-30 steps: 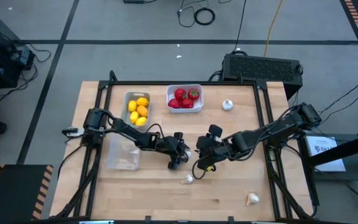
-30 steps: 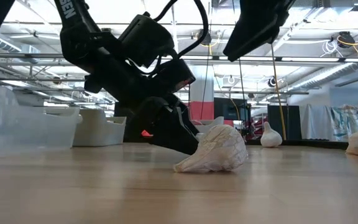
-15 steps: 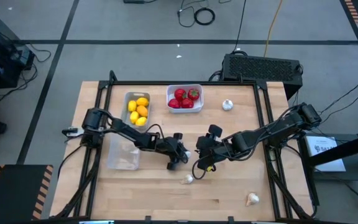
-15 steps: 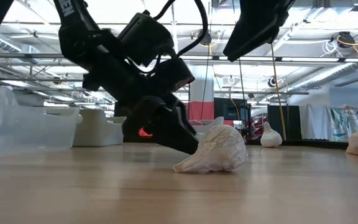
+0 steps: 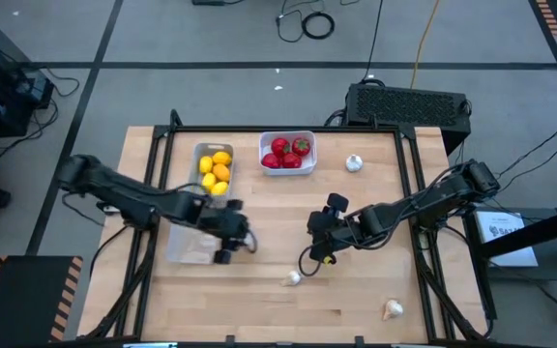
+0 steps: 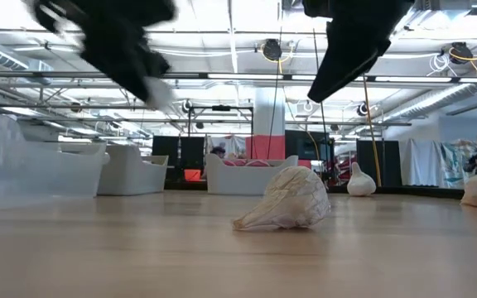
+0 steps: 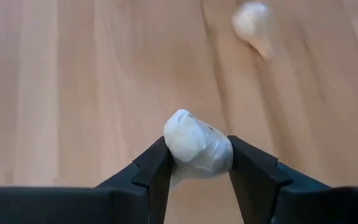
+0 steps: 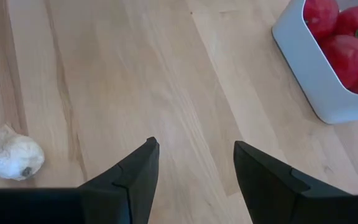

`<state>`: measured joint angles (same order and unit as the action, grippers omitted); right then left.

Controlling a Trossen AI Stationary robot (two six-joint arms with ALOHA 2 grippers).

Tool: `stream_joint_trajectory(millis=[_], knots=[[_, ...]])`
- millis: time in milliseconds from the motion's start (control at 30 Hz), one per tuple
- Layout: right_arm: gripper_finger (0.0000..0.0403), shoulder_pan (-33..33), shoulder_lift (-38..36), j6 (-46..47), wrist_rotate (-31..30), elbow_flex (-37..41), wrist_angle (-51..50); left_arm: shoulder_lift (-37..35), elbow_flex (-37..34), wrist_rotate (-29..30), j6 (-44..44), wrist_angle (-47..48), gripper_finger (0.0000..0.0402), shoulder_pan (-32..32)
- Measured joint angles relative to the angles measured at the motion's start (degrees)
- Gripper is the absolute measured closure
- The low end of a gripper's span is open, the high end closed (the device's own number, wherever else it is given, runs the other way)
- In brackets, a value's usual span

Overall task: Sort produce into baskets
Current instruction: Put the white garlic into the transparent bin

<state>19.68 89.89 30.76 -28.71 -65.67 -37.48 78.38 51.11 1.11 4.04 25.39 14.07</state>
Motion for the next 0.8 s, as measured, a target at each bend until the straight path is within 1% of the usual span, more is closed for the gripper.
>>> stream_joint_trajectory(millis=[100, 200, 300, 400, 533, 600, 700, 800], knots=[[0.0206, 0.02, 0.0, 0.0, 0.01, 0.01, 0.63, -5.61, -1.65, 3.2, 7.41, 6.8, 0.0253, 4.62], [0.0206, 0.02, 0.0, -1.0, 0.0, 0.02, 2.23, -9.37, -2.9, 6.36, 15.23, 12.56, 0.0253, 9.63], [0.0206, -0.09, 0.0, -3.02, 0.02, 0.02, 4.09, -11.0, -3.65, 8.62, 22.15, 17.06, 0.0253, 13.94], [0.0206, -0.26, 0.0, -3.9, 0.0, 0.02, 5.57, -11.5, -3.89, 11.39, 25.52, 21.68, 0.0253, 16.92], [0.0206, -0.26, 0.0, -5.31, 0.0, 0.02, 6.79, -11.49, -3.91, 18.85, 28.94, 25.55, 0.0253, 18.74], [0.0206, -0.26, 0.0, -6.1, 0.02, 0.02, 6.81, -11.47, -3.91, 21.23, 30.73, 26.87, 0.0253, 18.67], [0.0206, -0.26, 0.0, -7.28, 0.02, 0.02, 6.94, -11.48, -3.91, 21.79, 33.7, 29.34, 0.0253, 18.53], [0.0206, -0.26, 0.0, -7.9, 0.03, 0.02, 6.94, -11.48, -3.91, 20.74, 37.16, 31.17, 0.0253, 18.53]])
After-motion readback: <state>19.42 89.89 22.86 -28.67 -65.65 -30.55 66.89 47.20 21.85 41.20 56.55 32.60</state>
